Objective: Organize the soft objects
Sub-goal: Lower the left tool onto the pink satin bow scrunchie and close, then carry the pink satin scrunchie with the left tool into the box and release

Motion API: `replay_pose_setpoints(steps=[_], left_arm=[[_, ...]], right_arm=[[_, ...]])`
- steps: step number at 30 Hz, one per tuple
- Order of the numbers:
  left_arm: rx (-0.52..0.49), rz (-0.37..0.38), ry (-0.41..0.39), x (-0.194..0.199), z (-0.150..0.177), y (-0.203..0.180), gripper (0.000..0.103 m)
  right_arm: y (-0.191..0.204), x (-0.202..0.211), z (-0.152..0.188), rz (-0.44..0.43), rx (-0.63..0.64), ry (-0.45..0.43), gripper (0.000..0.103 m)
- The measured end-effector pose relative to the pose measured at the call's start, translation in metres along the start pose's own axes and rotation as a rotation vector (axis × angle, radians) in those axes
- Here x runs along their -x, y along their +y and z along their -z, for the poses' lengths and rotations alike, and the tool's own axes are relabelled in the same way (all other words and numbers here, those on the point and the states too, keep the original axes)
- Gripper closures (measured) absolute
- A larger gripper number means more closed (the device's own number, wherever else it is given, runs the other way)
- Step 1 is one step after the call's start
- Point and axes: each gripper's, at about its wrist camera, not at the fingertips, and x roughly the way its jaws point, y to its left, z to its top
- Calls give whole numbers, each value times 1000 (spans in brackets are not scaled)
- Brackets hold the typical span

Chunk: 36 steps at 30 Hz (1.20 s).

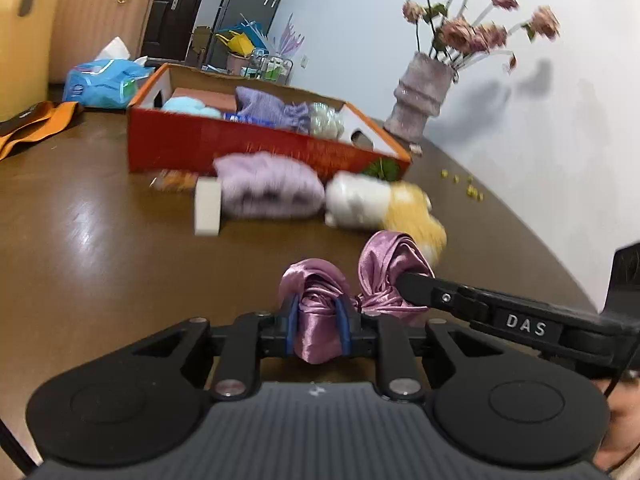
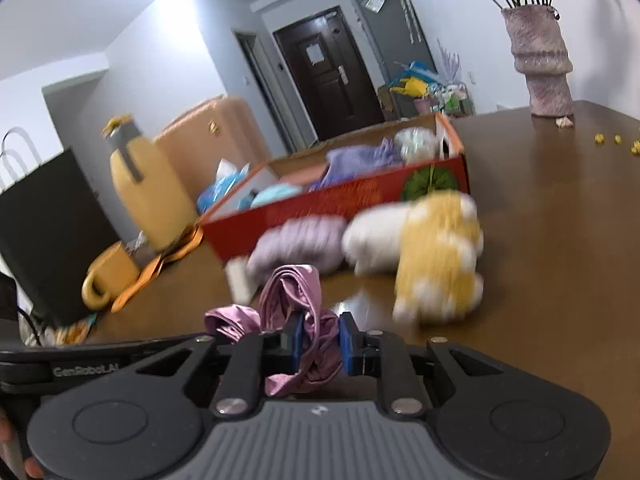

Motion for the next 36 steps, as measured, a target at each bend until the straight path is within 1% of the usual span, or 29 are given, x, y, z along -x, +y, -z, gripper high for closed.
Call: replay_pose_setpoints(steps=[1, 4, 5, 6, 7, 9, 11, 13, 14, 15, 16, 17, 20, 24, 27, 29, 31, 32, 34, 36], left_arm=[[1, -3, 1, 8, 8, -3, 83], [8, -13, -7, 25, 23, -5, 78], [-10, -12, -19, 29, 26, -7, 69], [-16, -17, -33, 32, 27, -8, 58], [-13, -30, -42, 34, 28, -8, 53], [-18, -48, -60, 33, 28, -8, 49], [4, -68, -43, 26, 26, -3, 44], [34, -67, -17, 20, 25, 2, 47], [43, -54, -8, 18, 26, 5, 57], [48, -30, 0, 17, 27, 7, 72], [52, 6, 13, 16, 27, 9, 80], [53, 27, 17, 16, 28, 9, 82], [36, 19, 13, 16, 28, 6, 84], [30, 49, -6, 18, 17, 2, 87], [16, 92, -55, 19, -8, -2, 87], [0, 112, -84, 13, -39, -4, 87], [-11, 127, -97, -1, -74, -5, 87], [-22, 131, -100, -13, -95, -6, 87], [-42, 116, -91, -45, -134, -7, 86], [-51, 98, -63, -86, -171, -5, 87]], right_arm=[[2, 4, 7, -1, -5, 10, 85], [5, 15, 24, -6, -12, 31, 85], [7, 18, 28, -1, -5, 32, 84], [7, 21, 31, 6, -4, 31, 84], [7, 22, 32, 12, -5, 32, 84], [7, 22, 33, 21, 4, 32, 84], [8, 21, 35, 33, 18, 33, 84], [10, 20, 36, 45, 35, 35, 83], [10, 20, 36, 47, 40, 33, 83], [10, 20, 37, 47, 43, 34, 83], [10, 20, 36, 46, 41, 35, 83], [10, 20, 36, 46, 39, 36, 83], [10, 20, 35, 45, 36, 32, 84], [12, 24, 27, 39, 33, 7, 86], [10, 29, 1, 28, 31, -49, 86], [7, 26, -26, 18, 48, -84, 86], [1, 17, -59, 21, 75, -109, 86], [-2, 7, -80, 32, 98, -119, 86], [-12, -15, -116, 54, 120, -125, 86], [-27, -51, -158, 72, 106, -89, 86]])
